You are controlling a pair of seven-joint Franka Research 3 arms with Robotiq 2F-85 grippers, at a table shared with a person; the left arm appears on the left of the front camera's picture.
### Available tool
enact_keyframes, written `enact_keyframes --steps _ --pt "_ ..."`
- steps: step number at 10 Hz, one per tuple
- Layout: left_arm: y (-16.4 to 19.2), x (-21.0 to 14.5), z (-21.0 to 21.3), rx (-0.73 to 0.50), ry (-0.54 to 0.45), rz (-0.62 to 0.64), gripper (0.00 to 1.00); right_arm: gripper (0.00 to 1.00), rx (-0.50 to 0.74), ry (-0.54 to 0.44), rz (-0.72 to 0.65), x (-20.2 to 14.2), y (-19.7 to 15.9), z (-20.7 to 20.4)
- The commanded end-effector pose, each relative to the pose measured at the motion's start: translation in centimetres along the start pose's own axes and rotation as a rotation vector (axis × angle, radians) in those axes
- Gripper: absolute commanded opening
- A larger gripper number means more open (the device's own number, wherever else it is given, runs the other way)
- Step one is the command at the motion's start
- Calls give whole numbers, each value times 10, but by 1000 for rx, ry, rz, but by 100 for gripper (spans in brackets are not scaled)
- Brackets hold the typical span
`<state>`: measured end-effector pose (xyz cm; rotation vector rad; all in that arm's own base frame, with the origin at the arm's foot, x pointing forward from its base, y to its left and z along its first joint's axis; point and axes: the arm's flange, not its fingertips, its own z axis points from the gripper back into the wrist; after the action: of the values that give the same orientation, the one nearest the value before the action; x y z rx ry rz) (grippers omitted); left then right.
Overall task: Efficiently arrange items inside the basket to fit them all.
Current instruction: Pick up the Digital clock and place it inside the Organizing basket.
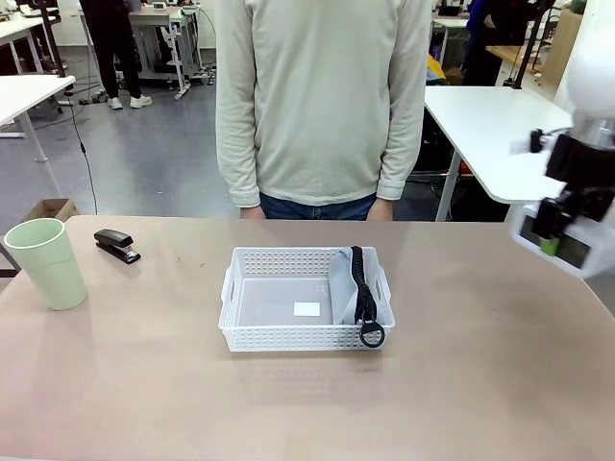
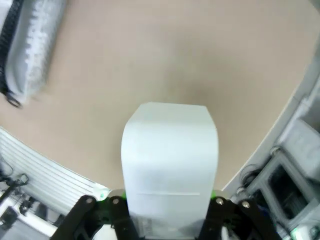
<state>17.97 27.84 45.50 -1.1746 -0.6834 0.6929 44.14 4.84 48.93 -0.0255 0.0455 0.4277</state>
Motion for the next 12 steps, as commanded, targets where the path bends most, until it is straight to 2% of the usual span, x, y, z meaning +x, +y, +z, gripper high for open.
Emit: enact_keyframes --steps 1,2,3,4,5,7,9,10,11,12 --pt "-1 1 -1 -26 -7 -23 100 53 -95 -33 130 75 52 22" --pt "-1 1 -1 -26 -7 -23 100 53 -80 -47 193 109 90 29" --pt "-1 1 -1 -26 -7 -23 100 53 -40 -48 185 141 132 33" --pt "-1 1 -1 -26 -7 -23 100 53 32 2 184 170 181 29" --pt "-1 1 -1 -26 -7 -23 100 53 76 30 227 186 224 19" --pt "-1 1 -1 -26 -7 -23 100 53 188 74 354 193 293 -8" --pt "-1 1 -1 -26 -7 -23 100 53 271 135 562 171 339 -31" --pt "-1 1 -1 -26 -7 -23 100 53 239 129 631 158 341 -25" --pt "-1 1 -1 -26 -7 -23 100 53 240 93 460 182 343 -38" --pt "-1 1 -1 -26 -7 -23 100 53 240 93 460 182 343 -38"
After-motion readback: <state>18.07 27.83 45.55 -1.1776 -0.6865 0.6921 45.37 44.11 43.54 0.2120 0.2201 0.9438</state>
